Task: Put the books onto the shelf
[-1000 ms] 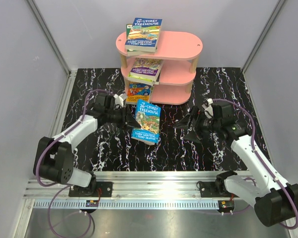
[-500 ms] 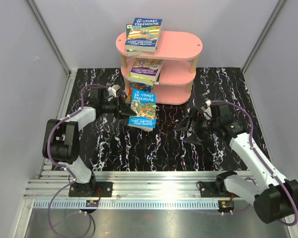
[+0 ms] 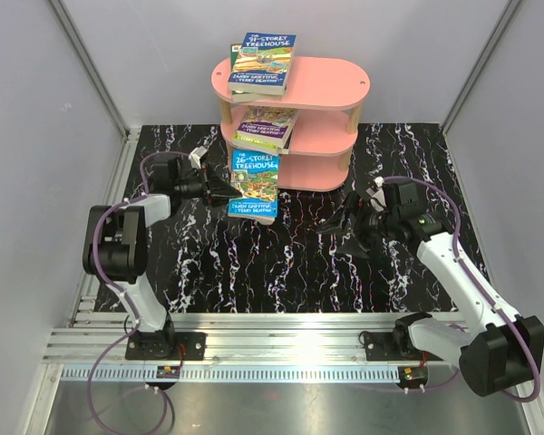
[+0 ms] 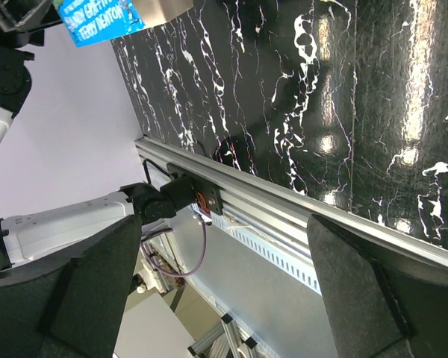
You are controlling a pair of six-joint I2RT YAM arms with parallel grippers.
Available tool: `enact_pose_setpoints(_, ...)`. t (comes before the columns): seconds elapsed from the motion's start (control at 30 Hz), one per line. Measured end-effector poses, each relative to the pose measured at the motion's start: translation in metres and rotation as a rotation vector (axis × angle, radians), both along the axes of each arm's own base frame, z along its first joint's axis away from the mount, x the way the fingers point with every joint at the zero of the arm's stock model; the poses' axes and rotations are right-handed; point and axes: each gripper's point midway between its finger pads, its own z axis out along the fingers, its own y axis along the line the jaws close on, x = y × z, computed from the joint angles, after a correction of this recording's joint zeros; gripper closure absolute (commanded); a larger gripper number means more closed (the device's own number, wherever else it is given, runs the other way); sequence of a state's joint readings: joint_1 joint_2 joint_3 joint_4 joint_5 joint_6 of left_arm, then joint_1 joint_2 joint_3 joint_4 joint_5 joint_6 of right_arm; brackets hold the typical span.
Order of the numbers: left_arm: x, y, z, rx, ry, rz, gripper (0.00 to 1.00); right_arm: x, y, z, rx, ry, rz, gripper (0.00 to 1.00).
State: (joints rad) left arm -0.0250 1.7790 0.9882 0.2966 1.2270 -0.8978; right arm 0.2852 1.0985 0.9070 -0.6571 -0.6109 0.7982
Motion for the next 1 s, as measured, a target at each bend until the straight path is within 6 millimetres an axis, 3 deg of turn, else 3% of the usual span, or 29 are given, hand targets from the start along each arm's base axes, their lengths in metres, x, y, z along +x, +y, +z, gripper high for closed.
enact_pose_setpoints(0.23,0.009,0.001,-0.028,-0.003,0.082,0.01,1.0,0.003,-0.002,-0.002,-0.005,0.009,-0.007,0.02)
enact_pose_setpoints(0.4,0.014,0.002,-0.038,-0.012,0.103,0.018,1.0,0.004,-0.003,-0.002,-0.005,0.009,-0.014,0.02)
enact_pose_setpoints(0.6,0.033,0.001,-0.025,-0.065,0.094,0.033,1.0,0.005,-0.003,-0.002,-0.003,0.012,-0.018,0.02)
enact_pose_setpoints(0.87,0.084,0.005,0.003,-0.231,0.108,0.075,1.0,0.005,-0.003,-0.001,0.002,0.019,-0.029,0.02)
enact_pose_setpoints(1.0,0.09,0.006,0.005,-0.284,0.137,0.043,1.0,0.005,-0.004,-0.001,0.001,0.017,-0.041,0.02)
